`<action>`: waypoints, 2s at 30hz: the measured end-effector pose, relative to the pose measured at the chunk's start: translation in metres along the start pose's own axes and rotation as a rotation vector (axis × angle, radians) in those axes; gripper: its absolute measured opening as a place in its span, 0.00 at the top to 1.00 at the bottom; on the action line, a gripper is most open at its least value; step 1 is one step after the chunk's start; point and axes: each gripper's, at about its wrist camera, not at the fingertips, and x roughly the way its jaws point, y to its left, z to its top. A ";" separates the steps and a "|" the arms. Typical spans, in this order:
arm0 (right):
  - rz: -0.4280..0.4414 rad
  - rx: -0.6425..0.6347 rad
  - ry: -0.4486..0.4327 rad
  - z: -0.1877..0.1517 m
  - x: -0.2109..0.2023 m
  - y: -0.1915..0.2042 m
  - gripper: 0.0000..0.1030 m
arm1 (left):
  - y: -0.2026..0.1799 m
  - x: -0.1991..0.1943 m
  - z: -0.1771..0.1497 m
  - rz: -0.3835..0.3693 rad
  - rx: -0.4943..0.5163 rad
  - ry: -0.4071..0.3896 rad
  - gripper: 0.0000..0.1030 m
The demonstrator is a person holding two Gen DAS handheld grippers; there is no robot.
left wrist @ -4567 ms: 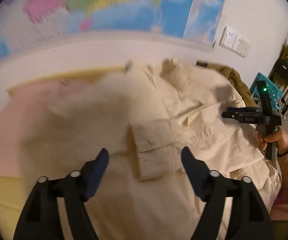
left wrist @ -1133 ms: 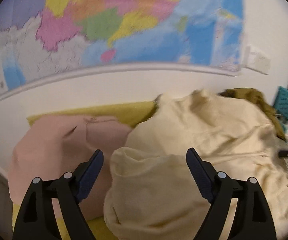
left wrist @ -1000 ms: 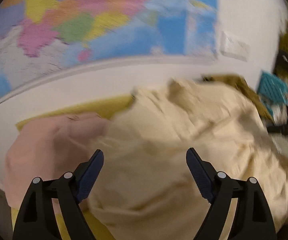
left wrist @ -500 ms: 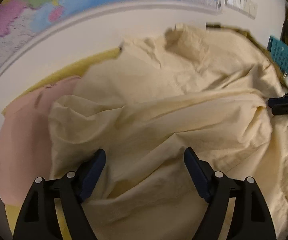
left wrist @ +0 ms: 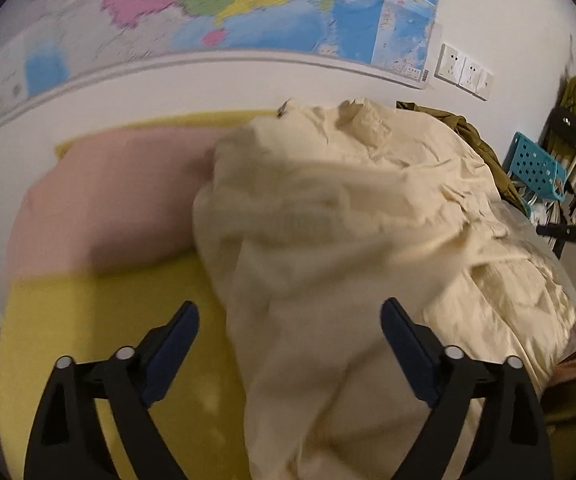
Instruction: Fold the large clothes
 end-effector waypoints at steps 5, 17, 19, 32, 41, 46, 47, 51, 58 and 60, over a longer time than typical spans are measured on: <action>0.027 0.086 -0.028 -0.030 -0.018 -0.022 0.25 | 0.003 -0.007 -0.031 -0.008 -0.068 0.030 0.11; 0.077 0.072 -0.057 -0.055 -0.022 -0.007 0.22 | -0.031 -0.014 -0.051 0.049 -0.019 0.021 0.11; 0.077 0.073 -0.065 -0.059 -0.025 -0.006 0.21 | -0.034 -0.016 -0.053 0.065 -0.005 0.021 0.11; 0.056 0.072 -0.094 -0.069 -0.033 0.003 0.21 | -0.017 -0.028 -0.072 0.056 -0.062 0.013 0.11; 0.057 0.147 -0.051 -0.089 -0.034 -0.023 0.11 | 0.012 -0.025 -0.096 -0.111 -0.191 0.088 0.10; 0.121 0.172 -0.003 -0.106 -0.023 -0.025 0.08 | 0.000 -0.024 -0.106 -0.215 -0.157 0.108 0.07; 0.157 0.179 -0.004 -0.109 -0.021 -0.025 0.04 | -0.004 -0.023 -0.107 -0.257 -0.153 0.113 0.07; 0.178 0.143 -0.004 -0.111 -0.018 -0.013 0.16 | -0.021 -0.017 -0.107 -0.203 -0.109 0.115 0.19; 0.022 0.086 -0.090 -0.082 -0.047 -0.004 0.16 | 0.004 -0.041 -0.073 0.050 -0.101 0.060 0.12; -0.016 0.014 -0.130 -0.063 -0.052 0.010 0.16 | 0.007 -0.049 -0.055 0.071 -0.082 0.014 0.11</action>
